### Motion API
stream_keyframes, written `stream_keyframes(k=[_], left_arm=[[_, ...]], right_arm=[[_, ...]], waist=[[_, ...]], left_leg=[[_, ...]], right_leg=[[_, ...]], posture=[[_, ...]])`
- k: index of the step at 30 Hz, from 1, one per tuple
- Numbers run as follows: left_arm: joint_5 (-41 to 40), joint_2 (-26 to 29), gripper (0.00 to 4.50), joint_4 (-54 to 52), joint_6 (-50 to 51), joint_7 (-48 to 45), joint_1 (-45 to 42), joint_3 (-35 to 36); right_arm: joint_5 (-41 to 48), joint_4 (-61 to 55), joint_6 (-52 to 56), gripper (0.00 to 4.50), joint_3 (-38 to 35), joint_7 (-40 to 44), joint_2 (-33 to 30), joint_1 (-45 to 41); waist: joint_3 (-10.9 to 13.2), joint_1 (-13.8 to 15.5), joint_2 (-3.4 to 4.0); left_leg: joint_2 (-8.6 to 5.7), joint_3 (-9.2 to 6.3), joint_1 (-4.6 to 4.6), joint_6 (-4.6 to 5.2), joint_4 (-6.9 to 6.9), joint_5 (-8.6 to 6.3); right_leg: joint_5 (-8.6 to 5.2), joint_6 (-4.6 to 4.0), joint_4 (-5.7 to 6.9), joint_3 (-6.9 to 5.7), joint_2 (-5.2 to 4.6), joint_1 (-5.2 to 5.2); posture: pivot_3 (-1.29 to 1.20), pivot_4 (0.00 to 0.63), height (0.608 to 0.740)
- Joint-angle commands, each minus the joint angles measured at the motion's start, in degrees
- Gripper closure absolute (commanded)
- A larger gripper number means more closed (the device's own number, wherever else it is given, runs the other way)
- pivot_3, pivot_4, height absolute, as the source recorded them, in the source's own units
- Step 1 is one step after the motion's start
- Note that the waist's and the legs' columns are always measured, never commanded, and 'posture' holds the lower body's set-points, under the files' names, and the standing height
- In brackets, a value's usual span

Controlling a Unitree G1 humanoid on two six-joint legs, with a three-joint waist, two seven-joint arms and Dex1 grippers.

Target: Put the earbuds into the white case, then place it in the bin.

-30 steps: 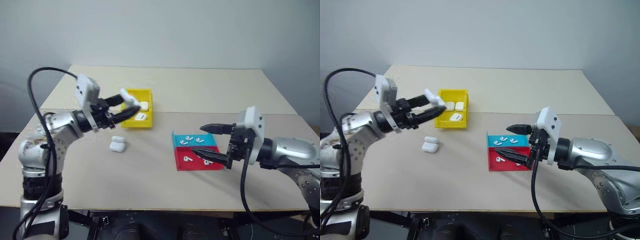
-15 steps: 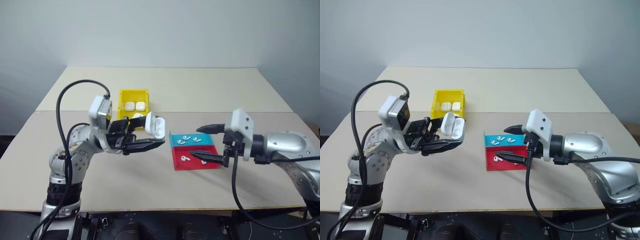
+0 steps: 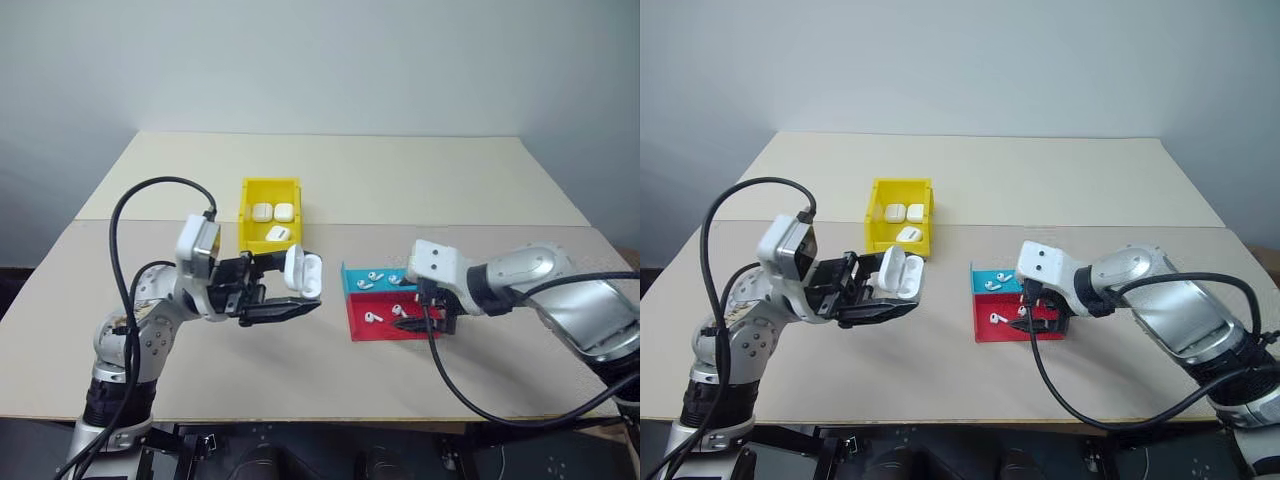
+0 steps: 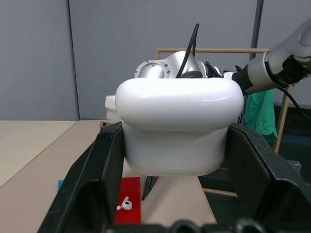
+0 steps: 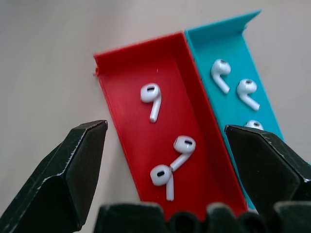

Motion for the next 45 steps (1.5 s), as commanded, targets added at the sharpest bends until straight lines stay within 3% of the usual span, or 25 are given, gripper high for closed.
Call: stream_keyframes(k=[1,10,22,27,45], left_arm=[[-1.16,0.19,1.7,-2.05,-0.85,0.02,-0.52,-0.16],[0.42,-0.25,1.7,-0.82,-2.41,1.09,-0.36,-0.36],[-1.02,1.0,1.7,-2.64,-1.7,2.95,0.68,0.49],[-1.66,1.59,1.7,-3.78,-1.12,3.71,1.35,0.61],[-3.02,3.02,1.7,-5.87,-0.53,5.75,2.46,0.56]], right_arm=[[-2.23,-0.5,-1.06,0.0,0.6,2.88,-1.13,-0.88],[-6.2,2.7,-0.44,0.0,4.48,3.6,7.18,-3.74],[-12.39,10.26,1.89,0.0,8.8,2.38,13.65,-6.53],[-12.52,10.06,2.15,1.25,8.07,2.78,14.08,-6.09],[-12.81,11.48,4.05,1.25,7.29,0.08,17.08,-5.6]], waist=[[0.0,0.01,0.0],[0.0,-0.34,0.0],[-0.01,-0.09,0.01],[-0.01,-0.07,0.01],[-0.01,-0.11,0.01]], left_leg=[[0.0,0.0,0.0,0.0,0.0,0.0],[0.04,0.0,0.02,-0.01,0.0,0.01],[0.03,0.03,-0.01,-0.01,0.0,0.01],[0.03,0.03,-0.01,-0.02,0.0,0.01],[0.03,0.03,-0.01,-0.01,-0.02,0.01]], right_leg=[[0.0,0.0,0.0,0.0,0.0,0.0],[0.0,0.0,0.03,0.0,0.06,-0.01],[0.0,0.0,0.01,-0.01,0.05,-0.02],[0.0,-0.01,0.01,-0.01,0.05,-0.02],[0.0,-0.01,0.01,-0.01,0.05,-0.02]], posture=[[0.0,0.15,0.74],[0.0,0.15,0.74],[0.0,0.15,0.74],[0.0,0.15,0.74],[0.0,0.15,0.74]])
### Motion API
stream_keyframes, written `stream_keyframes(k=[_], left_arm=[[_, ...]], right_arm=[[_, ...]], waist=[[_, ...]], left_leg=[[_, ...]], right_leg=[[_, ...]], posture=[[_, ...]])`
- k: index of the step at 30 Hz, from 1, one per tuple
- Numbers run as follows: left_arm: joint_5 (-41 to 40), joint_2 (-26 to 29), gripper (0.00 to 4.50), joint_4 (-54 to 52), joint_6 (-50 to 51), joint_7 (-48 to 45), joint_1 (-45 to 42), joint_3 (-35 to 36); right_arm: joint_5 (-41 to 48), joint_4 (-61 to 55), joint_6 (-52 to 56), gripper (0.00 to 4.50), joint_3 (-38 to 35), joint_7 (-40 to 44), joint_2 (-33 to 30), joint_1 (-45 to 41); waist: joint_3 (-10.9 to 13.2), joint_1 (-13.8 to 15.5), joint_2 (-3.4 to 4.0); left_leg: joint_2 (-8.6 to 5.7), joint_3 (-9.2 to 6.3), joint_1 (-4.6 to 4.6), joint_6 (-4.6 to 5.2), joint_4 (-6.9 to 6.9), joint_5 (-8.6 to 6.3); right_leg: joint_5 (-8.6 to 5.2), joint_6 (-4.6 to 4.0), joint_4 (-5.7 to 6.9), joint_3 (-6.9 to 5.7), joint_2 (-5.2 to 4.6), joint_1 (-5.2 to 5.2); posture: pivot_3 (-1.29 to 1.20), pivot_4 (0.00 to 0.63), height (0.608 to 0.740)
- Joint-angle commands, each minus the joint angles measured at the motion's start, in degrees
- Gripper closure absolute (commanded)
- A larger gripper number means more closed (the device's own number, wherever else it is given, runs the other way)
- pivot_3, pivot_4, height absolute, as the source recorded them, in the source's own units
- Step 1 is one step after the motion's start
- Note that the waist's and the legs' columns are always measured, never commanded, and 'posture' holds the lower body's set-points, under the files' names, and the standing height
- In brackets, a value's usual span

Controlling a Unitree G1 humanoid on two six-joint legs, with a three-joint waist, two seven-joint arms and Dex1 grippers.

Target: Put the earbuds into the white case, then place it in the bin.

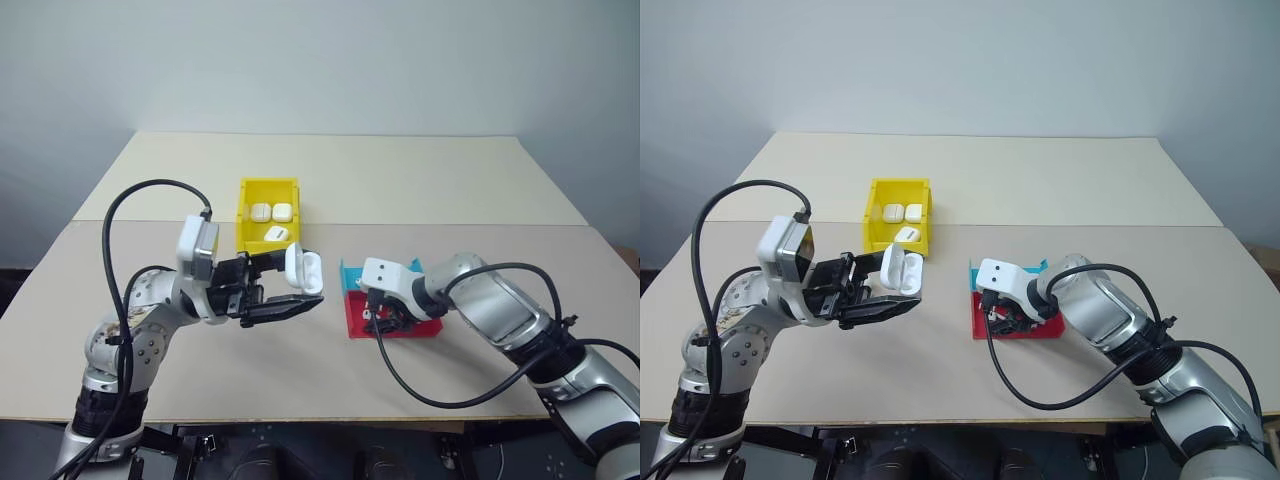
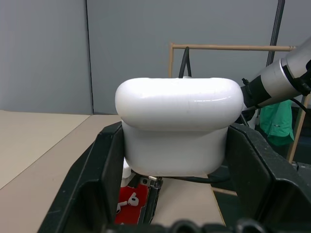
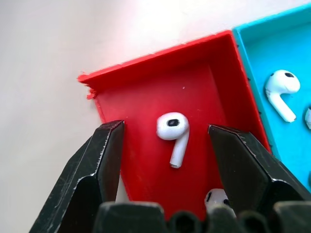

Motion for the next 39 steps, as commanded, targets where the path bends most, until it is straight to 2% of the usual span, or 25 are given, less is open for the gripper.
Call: stream_keyframes(k=[1,6,9,15,21,24,27,29,34,36,39], left_arm=[[-1.22,0.53,1.7,-2.05,-0.26,0.31,-0.03,0.96],[-1.31,0.89,1.7,-2.38,-0.24,0.58,0.16,1.07],[-1.36,1.05,1.7,-2.47,-0.28,0.77,0.28,1.21],[-1.49,1.25,1.7,-3.04,-0.33,1.25,0.78,1.46],[-1.49,1.39,1.7,-3.36,-0.4,1.48,1.21,1.59],[-1.92,1.62,1.7,-3.34,-0.1,1.2,1.15,1.74],[-3.23,2.1,1.7,-2.84,0.63,0.34,0.79,1.99],[-4.13,2.38,1.7,-2.48,0.94,-0.22,0.35,1.81],[-4.7,1.85,1.7,-0.4,1.15,-2.24,-2.01,0.38],[-4.39,1.14,1.7,1.08,1.05,-3.2,-3.55,-0.48],[-3.58,-0.24,1.7,3.42,0.85,-4.41,-6.03,-2.09]], right_arm=[[-0.43,-0.82,-0.1,1.25,-1.6,-0.2,-0.11,-0.14],[-0.48,0.15,-0.48,1.25,-1.1,-0.04,0.17,0.12],[-0.56,0.15,-0.47,1.88,-0.79,0.02,0.32,0.42],[-0.58,-0.79,-0.42,3.86,-0.64,0.31,0.12,1.41],[0.8,-1.76,0.86,3.88,-2.69,0.7,-0.21,1.86],[5.0,-3.72,4.09,3.88,-9.13,0.99,-0.3,1.69],[12.48,-6.71,5.54,3.88,-21.85,-0.17,1.94,3.76],[17.24,-9.33,2.44,3.88,-32.18,-3.18,5.84,7.48],[29.34,-14.5,-0.1,3.88,-50.56,-10.35,16.26,12.77],[36.64,-17.03,0.38,3.88,-55.04,-12.08,19.57,12.76],[46.41,-21.9,0.35,3.88,-56.41,-14.18,22.4,12.39]], waist=[[0.0,0.0,0.0],[0.0,-0.01,0.0],[0.0,-0.01,0.0],[0.0,-0.01,0.01],[0.0,-0.01,0.01],[0.0,0.02,0.01],[0.0,0.11,0.0],[0.0,0.16,0.01],[0.0,0.2,0.01],[0.0,0.16,0.01],[-0.01,0.04,0.02]], left_leg=[[0.0,0.0,0.0,0.0,0.0,0.0],[0.0,0.0,0.0,0.0,0.0,0.0],[0.0,-0.01,0.0,0.0,-0.01,0.0],[0.0,-0.01,0.0,0.0,-0.01,0.0],[0.0,-0.01,0.01,0.01,-0.01,0.0],[0.0,-0.01,0.0,0.0,-0.01,0.0],[0.0,-0.01,-0.01,0.01,-0.02,-0.01],[0.0,-0.03,-0.01,0.01,-0.05,-0.01],[-0.01,-0.03,0.0,0.0,-0.05,0.0],[-0.01,-0.05,0.0,-0.01,-0.06,0.0],[0.0,-0.06,0.02,-0.02,-0.11,0.01]], right_leg=[[0.0,0.0,0.0,0.0,0.0,-0.01],[0.0,0.0,0.0,0.0,0.0,0.0],[0.0,0.0,0.0,0.0,0.0,0.0],[0.0,0.0,0.0,0.0,0.0,0.01],[0.0,0.0,0.0,0.0,0.0,0.01],[0.0,0.0,-0.01,0.0,0.0,0.0],[0.0,0.0,-0.03,0.0,0.0,0.0],[0.0,0.0,-0.04,-0.02,0.0,0.01],[0.0,0.0,-0.04,-0.05,-0.01,0.06],[0.0,0.0,-0.01,-0.04,0.01,0.05],[0.01,-0.01,0.0,-0.04,0.03,0.04]], posture=[[0.0,0.15,0.74],[0.0,0.15,0.74],[0.0,0.15,0.74],[0.0,0.15,0.74],[0.0,0.15,0.74],[0.0,0.15,0.74],[0.0,0.15,0.74],[0.0,0.15,0.74],[0.0,0.15,0.74],[0.0,0.15,0.74],[0.0,0.15,0.74]])
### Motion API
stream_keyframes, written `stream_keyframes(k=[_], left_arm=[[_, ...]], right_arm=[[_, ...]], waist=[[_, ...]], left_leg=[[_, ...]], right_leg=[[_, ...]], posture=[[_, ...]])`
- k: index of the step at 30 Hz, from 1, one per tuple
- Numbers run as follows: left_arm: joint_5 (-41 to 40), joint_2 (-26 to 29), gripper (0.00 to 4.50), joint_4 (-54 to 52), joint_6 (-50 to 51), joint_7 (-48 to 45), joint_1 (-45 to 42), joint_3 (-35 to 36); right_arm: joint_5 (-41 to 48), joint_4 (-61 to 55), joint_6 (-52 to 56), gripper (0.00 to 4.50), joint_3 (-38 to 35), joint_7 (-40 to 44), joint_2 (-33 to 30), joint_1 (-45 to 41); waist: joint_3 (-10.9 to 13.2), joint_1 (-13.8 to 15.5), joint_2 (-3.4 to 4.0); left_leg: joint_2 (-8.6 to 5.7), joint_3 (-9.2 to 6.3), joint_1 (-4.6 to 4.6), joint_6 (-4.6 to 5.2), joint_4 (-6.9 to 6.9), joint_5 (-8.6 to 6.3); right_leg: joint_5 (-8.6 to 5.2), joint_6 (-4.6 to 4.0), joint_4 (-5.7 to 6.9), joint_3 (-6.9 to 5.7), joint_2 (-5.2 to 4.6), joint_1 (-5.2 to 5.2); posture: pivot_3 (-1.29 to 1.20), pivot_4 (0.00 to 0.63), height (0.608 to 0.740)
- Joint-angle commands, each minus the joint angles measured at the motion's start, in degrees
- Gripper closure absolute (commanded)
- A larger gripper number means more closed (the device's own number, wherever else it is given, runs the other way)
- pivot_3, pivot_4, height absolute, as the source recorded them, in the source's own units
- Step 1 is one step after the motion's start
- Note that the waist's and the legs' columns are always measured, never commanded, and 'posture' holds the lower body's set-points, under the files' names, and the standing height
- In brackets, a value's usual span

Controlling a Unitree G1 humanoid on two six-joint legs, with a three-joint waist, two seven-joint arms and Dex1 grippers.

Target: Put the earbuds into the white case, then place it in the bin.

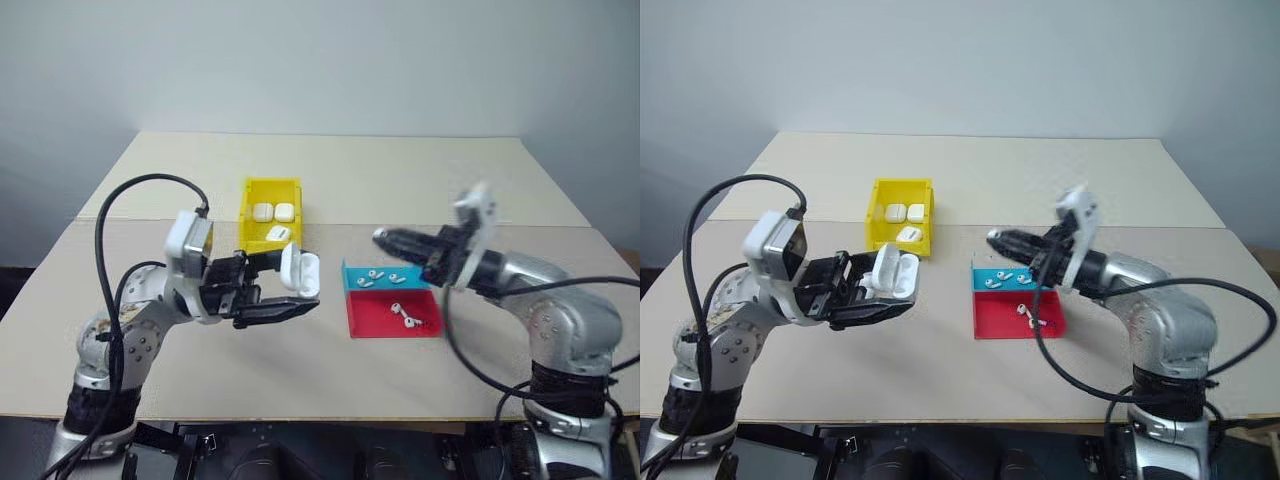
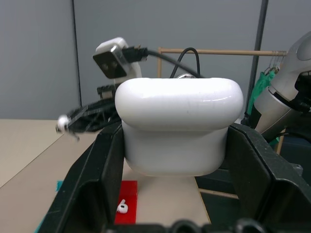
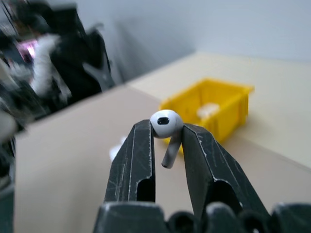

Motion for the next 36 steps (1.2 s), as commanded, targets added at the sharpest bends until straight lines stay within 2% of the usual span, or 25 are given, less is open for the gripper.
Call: stream_keyframes(k=[1,6,13,28,36], left_arm=[[0.28,-1.29,1.7,1.99,-0.53,-1.74,-2.84,-1.48],[2.02,-2.46,1.7,5.07,-1.08,-3.08,-5.53,-2.95],[2.6,-2.55,1.7,5.68,-0.77,-4.78,-6.72,-2.95],[3.11,-2.68,1.7,5.01,-0.72,-5.07,-6.47,-2.49],[3.74,-2.64,1.7,5.17,-1.02,-5.5,-6.49,-2.52]], right_arm=[[10.74,-8.15,-0.96,3.88,-0.73,-2.37,1.59,-1.27],[10.75,-14.58,-3.87,3.88,6.93,-5.61,1.75,1.22],[6.71,-14.26,-9.16,3.88,13.21,-7.79,-0.04,2.42],[5.43,-12.51,-12.26,3.88,18.14,-8.23,-4.79,2.4],[7.61,-11.45,-11.45,3.88,18.79,-8.6,-6.17,1.37]], waist=[[0.0,-0.27,0.01],[-0.01,-0.43,0.02],[-0.01,-0.33,0.02],[-0.01,-0.2,0.02],[-0.01,-0.16,0.02]], left_leg=[[0.0,0.0,0.0,0.0,-0.02,0.0],[0.0,0.0,0.03,0.0,-0.04,0.0],[0.0,0.0,0.03,0.0,-0.03,0.0],[0.01,0.0,0.03,0.01,-0.03,0.0],[0.0,0.0,0.02,0.01,-0.03,0.0]], right_leg=[[0.0,0.0,-0.02,0.01,0.0,0.0],[0.0,0.0,-0.01,0.04,0.03,-0.01],[0.0,0.0,-0.02,0.04,0.03,0.0],[0.0,0.0,-0.02,0.04,0.03,-0.01],[0.0,0.0,-0.03,0.04,0.02,0.0]], posture=[[0.0,0.15,0.74],[0.0,0.15,0.74],[0.0,0.15,0.74],[0.0,0.15,0.74],[0.0,0.15,0.74]])
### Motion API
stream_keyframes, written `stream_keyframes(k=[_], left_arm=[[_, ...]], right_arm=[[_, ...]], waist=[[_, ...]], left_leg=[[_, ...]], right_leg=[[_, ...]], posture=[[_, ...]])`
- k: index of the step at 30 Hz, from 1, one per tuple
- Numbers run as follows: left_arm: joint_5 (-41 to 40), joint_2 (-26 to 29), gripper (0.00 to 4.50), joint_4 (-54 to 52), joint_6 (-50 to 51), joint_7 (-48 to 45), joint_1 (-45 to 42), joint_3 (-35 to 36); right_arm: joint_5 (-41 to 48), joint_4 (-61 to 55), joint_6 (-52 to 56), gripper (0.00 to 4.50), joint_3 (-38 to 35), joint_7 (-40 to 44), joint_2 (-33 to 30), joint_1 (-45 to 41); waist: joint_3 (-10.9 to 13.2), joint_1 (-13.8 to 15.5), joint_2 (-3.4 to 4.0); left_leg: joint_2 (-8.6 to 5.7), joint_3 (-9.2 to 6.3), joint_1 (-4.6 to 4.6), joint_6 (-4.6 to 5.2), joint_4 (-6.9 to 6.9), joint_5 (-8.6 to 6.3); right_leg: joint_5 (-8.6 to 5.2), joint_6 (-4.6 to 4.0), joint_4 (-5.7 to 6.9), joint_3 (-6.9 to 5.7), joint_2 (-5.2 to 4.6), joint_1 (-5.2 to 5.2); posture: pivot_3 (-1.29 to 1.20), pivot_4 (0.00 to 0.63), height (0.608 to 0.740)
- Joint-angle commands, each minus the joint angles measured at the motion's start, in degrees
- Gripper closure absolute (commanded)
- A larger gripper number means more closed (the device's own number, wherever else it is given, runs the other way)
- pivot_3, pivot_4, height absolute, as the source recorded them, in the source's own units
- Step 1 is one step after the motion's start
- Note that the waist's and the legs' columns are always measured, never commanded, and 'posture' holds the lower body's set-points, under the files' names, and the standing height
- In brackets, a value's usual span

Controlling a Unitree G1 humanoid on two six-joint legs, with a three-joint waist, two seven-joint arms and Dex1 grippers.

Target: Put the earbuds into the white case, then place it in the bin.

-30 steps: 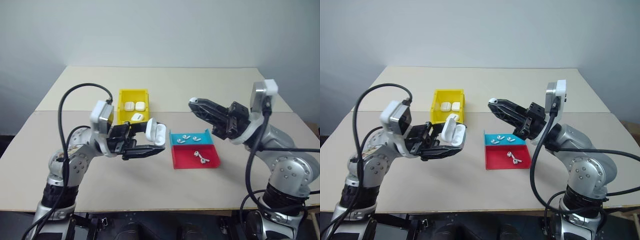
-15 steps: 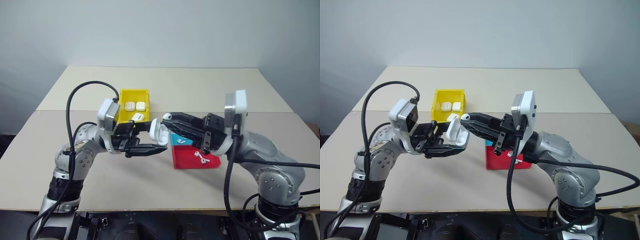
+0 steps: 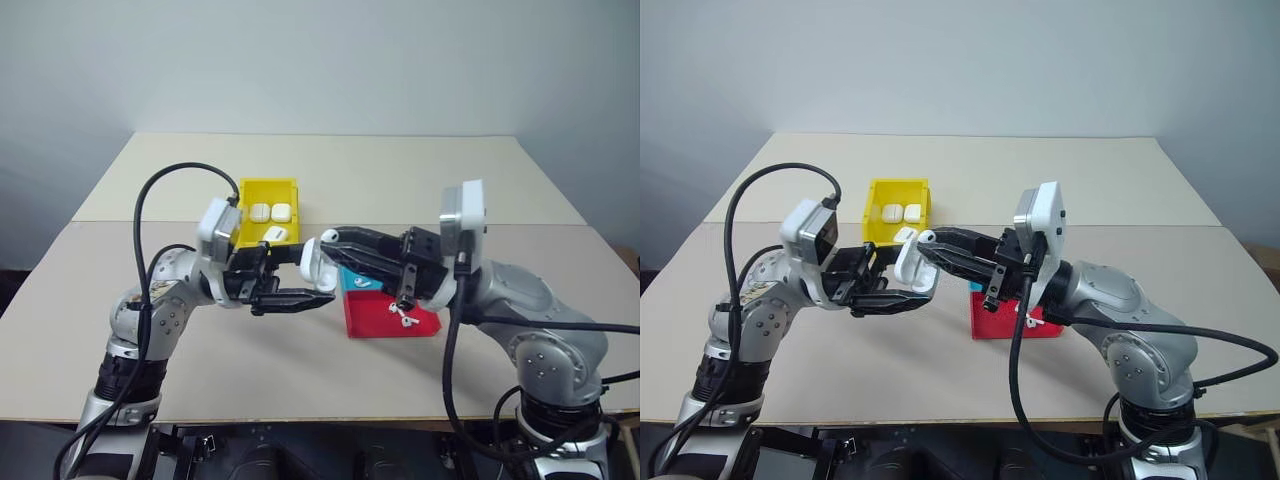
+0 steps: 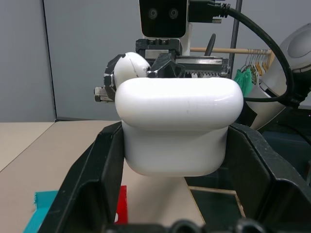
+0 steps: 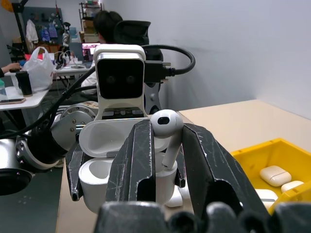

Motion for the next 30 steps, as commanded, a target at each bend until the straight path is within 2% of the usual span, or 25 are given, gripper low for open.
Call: stream_keyframes(k=[1,8,18,30], left_arm=[[-0.89,-0.14,1.7,-1.33,-1.04,-0.68,-1.24,0.99],[-0.55,-0.47,1.7,-0.93,-1.24,-0.81,-1.63,1.11],[0.28,-0.98,1.7,0.09,-1.95,-1.21,-2.42,1.4],[0.11,-0.94,1.7,-0.26,-1.94,-1.27,-2.45,1.8]], right_arm=[[1.94,0.25,1.08,3.88,0.33,-0.29,-1.07,-0.86],[3.23,1.2,2.82,3.88,1.77,-0.1,-3.26,-0.95],[8.44,3.17,4.18,3.88,1.07,-0.93,-2.95,-1.76],[6.53,4.1,3.57,3.88,2.02,-1.88,-4.1,-2.23]], waist=[[0.0,0.0,0.0],[0.0,0.02,0.0],[0.0,0.02,0.0],[0.0,0.04,0.0]], left_leg=[[0.0,0.0,0.0,0.0,0.0,0.0],[0.0,0.0,0.0,0.0,0.0,0.0],[0.0,0.0,-0.01,0.01,0.0,0.0],[0.0,0.0,-0.01,0.01,0.0,0.0]], right_leg=[[0.0,0.0,0.0,0.0,0.0,0.0],[0.0,0.0,-0.01,0.0,0.0,0.0],[0.0,0.0,-0.01,0.0,0.0,0.0],[0.0,0.0,-0.01,0.0,0.0,-0.01]], posture=[[0.0,0.15,0.74],[0.0,0.15,0.74],[0.0,0.15,0.74],[0.0,0.15,0.74]])
